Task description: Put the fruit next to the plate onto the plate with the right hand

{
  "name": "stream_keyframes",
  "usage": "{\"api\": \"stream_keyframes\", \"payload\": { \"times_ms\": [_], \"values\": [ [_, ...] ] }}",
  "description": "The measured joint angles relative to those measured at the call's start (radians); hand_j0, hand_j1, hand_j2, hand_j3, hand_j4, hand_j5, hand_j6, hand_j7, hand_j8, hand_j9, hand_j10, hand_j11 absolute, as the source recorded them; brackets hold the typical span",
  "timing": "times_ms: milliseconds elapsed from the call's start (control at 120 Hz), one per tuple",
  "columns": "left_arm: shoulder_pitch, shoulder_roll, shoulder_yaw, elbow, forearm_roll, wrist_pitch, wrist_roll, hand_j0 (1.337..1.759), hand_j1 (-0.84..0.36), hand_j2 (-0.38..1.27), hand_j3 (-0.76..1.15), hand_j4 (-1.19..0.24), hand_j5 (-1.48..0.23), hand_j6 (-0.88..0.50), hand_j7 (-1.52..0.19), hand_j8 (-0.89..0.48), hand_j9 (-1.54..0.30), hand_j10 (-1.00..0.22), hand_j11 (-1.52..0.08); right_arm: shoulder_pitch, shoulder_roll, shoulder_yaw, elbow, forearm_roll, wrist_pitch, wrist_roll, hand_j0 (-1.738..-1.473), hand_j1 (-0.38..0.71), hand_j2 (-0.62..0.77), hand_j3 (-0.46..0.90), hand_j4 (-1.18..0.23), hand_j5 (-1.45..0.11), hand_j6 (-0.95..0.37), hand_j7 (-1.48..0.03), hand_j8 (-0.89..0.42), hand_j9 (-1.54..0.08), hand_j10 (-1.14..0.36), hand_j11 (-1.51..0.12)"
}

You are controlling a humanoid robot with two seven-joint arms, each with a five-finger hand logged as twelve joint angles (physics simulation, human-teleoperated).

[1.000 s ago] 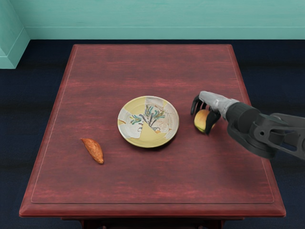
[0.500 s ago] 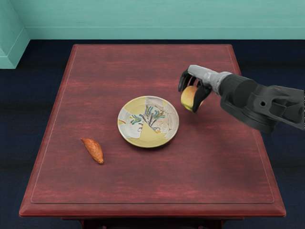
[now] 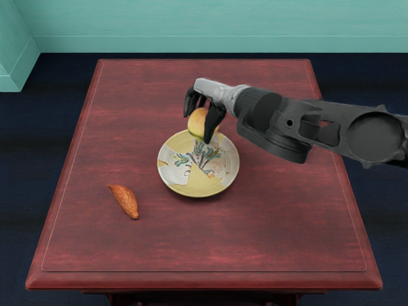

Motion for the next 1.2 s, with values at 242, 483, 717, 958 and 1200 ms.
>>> {"api": "stream_keyframes", "payload": {
  "times_ms": [242, 483, 717, 958, 1200],
  "values": [
    [0.000, 0.000, 0.001, 0.000, 0.000, 0.000, 0.000, 1.658, 0.34, 0.00, 0.00, -0.01, -0.01, -0.01, -0.01, -0.01, -0.01, -0.01, -0.01, -0.017, 0.107, -0.033, -0.106, -0.014, 0.000, 0.000, -1.657, 0.26, 0.56, 0.00, -0.72, -1.05, -0.48, -0.99, -0.30, -1.03, -0.49, -1.03],
    [-0.002, 0.000, 0.002, 0.000, 0.000, 0.000, 0.000, 1.658, 0.34, 0.00, 0.00, -0.01, -0.01, -0.01, -0.01, -0.01, -0.01, -0.01, -0.01, -0.016, 0.139, -0.043, -0.126, -0.028, 0.000, -0.001, -1.658, -0.03, 0.28, 0.00, -0.38, -0.54, -0.25, -0.51, -0.17, -0.53, -0.26, -0.53],
    [-0.002, 0.000, 0.002, 0.000, 0.000, 0.000, 0.000, 1.658, 0.34, 0.00, 0.00, -0.01, -0.01, -0.01, -0.01, -0.01, -0.01, -0.01, -0.01, -0.013, 0.103, 0.002, -0.065, 0.030, 0.059, -0.001, -1.658, -0.25, 0.09, 0.00, -0.12, -0.17, -0.08, -0.16, -0.05, -0.17, -0.08, -0.17],
    [0.005, 0.000, 0.000, 0.000, 0.000, 0.000, 0.000, 1.658, 0.34, 0.00, 0.00, -0.01, -0.01, -0.01, -0.01, -0.01, -0.01, -0.01, -0.01, -0.063, -0.039, 0.271, 0.139, 0.579, 0.406, -0.001, -1.658, -0.32, 0.03, 0.00, -0.04, -0.05, -0.03, -0.05, -0.02, -0.05, -0.03, -0.05],
    [0.005, 0.000, 0.000, 0.000, 0.000, 0.000, 0.000, 1.658, 0.34, 0.00, 0.00, -0.01, -0.01, -0.01, -0.01, -0.01, -0.01, -0.01, -0.01, -0.368, -0.270, 0.512, 0.150, 0.960, 0.755, -0.001, -1.658, -0.34, 0.01, 0.00, -0.01, -0.02, -0.01, -0.02, -0.01, -0.02, -0.01, -0.02]
  ]
}}
